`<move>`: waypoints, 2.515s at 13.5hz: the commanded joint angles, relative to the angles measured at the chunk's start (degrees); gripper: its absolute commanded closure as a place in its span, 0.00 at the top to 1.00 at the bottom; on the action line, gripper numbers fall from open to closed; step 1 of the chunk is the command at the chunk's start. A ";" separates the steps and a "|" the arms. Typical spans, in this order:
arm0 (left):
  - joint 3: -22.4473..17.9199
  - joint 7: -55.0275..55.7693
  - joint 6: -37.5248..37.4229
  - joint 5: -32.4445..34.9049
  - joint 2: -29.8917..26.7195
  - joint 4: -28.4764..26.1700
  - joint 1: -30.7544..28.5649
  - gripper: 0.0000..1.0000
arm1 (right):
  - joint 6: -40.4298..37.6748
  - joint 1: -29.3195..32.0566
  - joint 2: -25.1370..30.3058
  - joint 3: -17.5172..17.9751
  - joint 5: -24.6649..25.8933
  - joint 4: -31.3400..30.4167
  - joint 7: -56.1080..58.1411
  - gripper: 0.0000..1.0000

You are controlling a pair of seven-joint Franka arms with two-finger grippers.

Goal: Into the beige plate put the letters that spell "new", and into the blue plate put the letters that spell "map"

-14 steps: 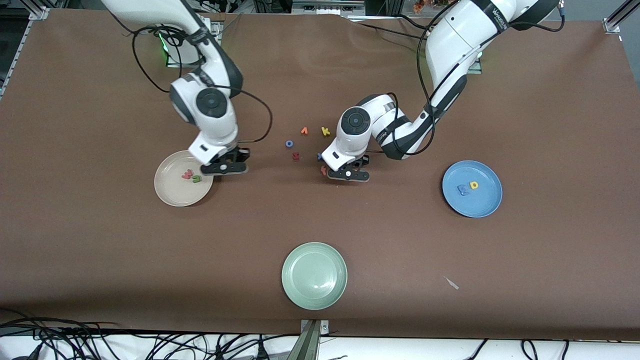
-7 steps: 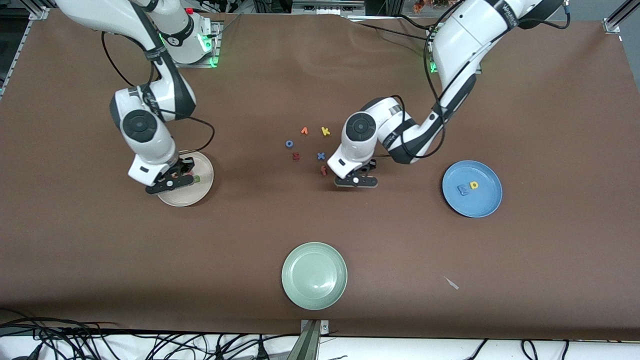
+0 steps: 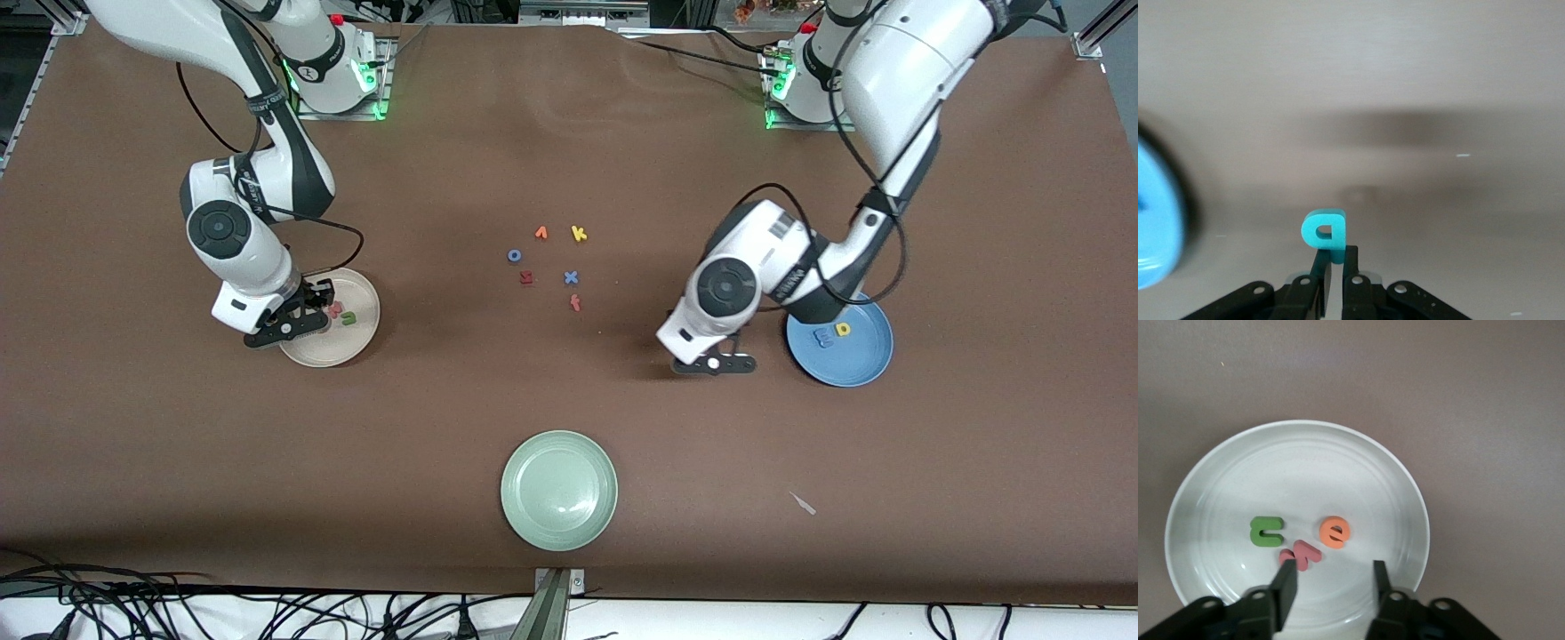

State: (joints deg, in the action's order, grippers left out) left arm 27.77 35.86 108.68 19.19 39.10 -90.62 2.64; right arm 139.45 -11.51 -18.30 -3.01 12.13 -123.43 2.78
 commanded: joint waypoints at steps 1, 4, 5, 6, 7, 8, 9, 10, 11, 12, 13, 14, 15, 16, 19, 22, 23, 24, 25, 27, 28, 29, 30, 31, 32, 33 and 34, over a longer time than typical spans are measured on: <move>0.26 -9.63 -5.57 -1.61 -2.53 -0.26 -5.08 0.00 | 0.21 -0.09 1.24 -0.41 -1.94 0.47 1.35 1.00; 0.18 -19.83 -10.23 -1.53 -3.68 -0.44 -11.67 0.00 | -0.31 -0.09 2.03 -0.41 -1.85 1.87 1.87 1.00; 0.18 -23.60 -11.29 -1.35 -4.03 -0.61 -13.78 0.00 | -0.67 -0.09 2.65 -0.24 -1.76 3.53 1.87 1.00; 0.09 -26.25 -11.65 -1.09 -4.04 -0.96 -15.45 0.00 | -2.32 -0.18 3.26 0.11 -1.85 5.37 1.79 1.00; 0.09 -28.10 -12.35 -0.65 -3.95 -1.14 -16.86 0.00 | -5.30 -0.18 4.14 0.81 -1.94 7.83 1.70 1.00; -0.09 -29.51 -12.44 -0.39 -3.69 -1.23 -17.49 0.00 | -9.68 -0.18 5.19 1.43 -2.20 10.46 1.70 1.00; -0.52 -31.18 -12.44 0.05 -3.25 -1.23 -18.02 0.00 | -15.20 -0.18 6.25 1.52 -4.29 13.79 1.79 1.00; -0.70 -31.81 -12.27 2.23 -2.46 -1.31 -18.54 0.00 | -21.09 -0.18 6.95 1.43 -8.49 17.57 1.79 1.00; -0.62 -31.99 -12.35 3.21 -1.85 -1.31 -18.81 0.32 | -26.63 -0.18 7.48 1.35 -12.01 21.61 2.05 1.00; -0.61 -32.95 -12.35 3.48 -1.75 -1.23 -18.90 0.76 | -31.30 -0.18 8.27 1.08 -13.70 24.78 3.09 1.00; -0.61 -33.22 -12.53 3.22 -1.84 -1.05 -18.99 1.00 | -34.56 -0.09 9.15 0.82 -14.06 27.07 3.63 1.00; -0.70 -33.22 -12.53 3.22 -2.01 -0.79 -19.34 1.00 | -37.73 -0.09 9.94 0.03 -14.07 29.01 3.63 1.00; -0.70 -33.39 -12.53 3.13 -2.28 -0.44 -19.95 1.00 | -40.28 -0.09 10.64 -0.58 -14.07 30.51 3.63 1.00; -0.62 -33.48 -12.53 2.87 -2.54 -0.09 -20.56 1.00 | -42.83 -0.09 11.61 -0.76 -13.98 31.31 3.02 1.00; -0.61 -33.40 -14.71 2.78 -3.50 1.93 -21.10 1.00 | -46.28 -0.27 13.20 -3.05 -13.28 32.54 3.81 1.00; -0.35 -33.83 -22.17 2.69 -3.68 6.93 -21.71 1.00 | -46.72 -0.27 13.73 -2.88 -12.92 34.13 3.81 1.00; -0.09 -33.75 -24.02 2.61 -3.77 8.08 -21.80 1.00 | -47.16 -0.27 13.73 -2.87 -12.84 34.39 3.72 1.00; -0.17 -33.66 -24.56 2.26 -4.99 8.35 -21.80 1.00 | -47.08 -0.27 13.73 -2.87 -12.75 34.48 3.63 1.00; -0.35 -33.66 -24.57 0.34 -6.05 8.53 -21.89 1.00 | -46.99 -0.18 13.55 -2.87 -12.05 34.74 3.72 1.00; -0.44 -32.17 -24.66 -2.92 -8.59 8.44 -23.11 1.00 | -47.25 -0.18 13.55 -2.79 -10.91 35.70 3.81 1.00; -1.66 -32.51 -24.57 -3.19 -9.74 8.35 -22.94 1.00 | -47.95 -0.18 13.55 -2.79 -10.81 35.80 3.81 1.00; -5.41 -32.69 -24.57 -5.72 -12.27 8.27 -21.20 1.00 | -48.13 -0.27 13.29 -2.70 -10.73 36.15 3.72 1.00; -10.32 -32.95 -24.57 -10.36 -14.04 8.00 -18.05 1.00 | -48.04 -0.44 13.20 -2.70 -9.68 36.24 3.63 1.00; -15.76 -33.65 -24.57 -13.88 -16.49 7.22 -14.89 1.00 | -47.52 -0.45 13.20 -2.70 -8.45 36.67 3.46 1.00; -19.56 -34.27 -24.66 -14.87 -18.34 6.43 -11.38 1.00 | -47.25 -0.27 13.11 -2.70 -8.18 37.64 3.54 1.00; -22.82 -34.19 -24.57 -15.58 -20.89 6.07 -8.56 1.00 | -47.16 -0.36 12.85 -2.70 -8.09 38.51 3.54 1.00; -25.72 -34.19 -24.48 -18.81 -23.00 6.16 -6.88 1.00 | -47.16 -0.44 12.67 -2.61 -8.09 38.87 3.54 1.00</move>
State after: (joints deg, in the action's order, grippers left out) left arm 7.75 2.63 84.37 4.34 21.98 -81.93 -8.90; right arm 93.06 -11.82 -4.83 -5.80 3.14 -87.12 5.71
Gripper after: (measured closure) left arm 0.000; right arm 0.000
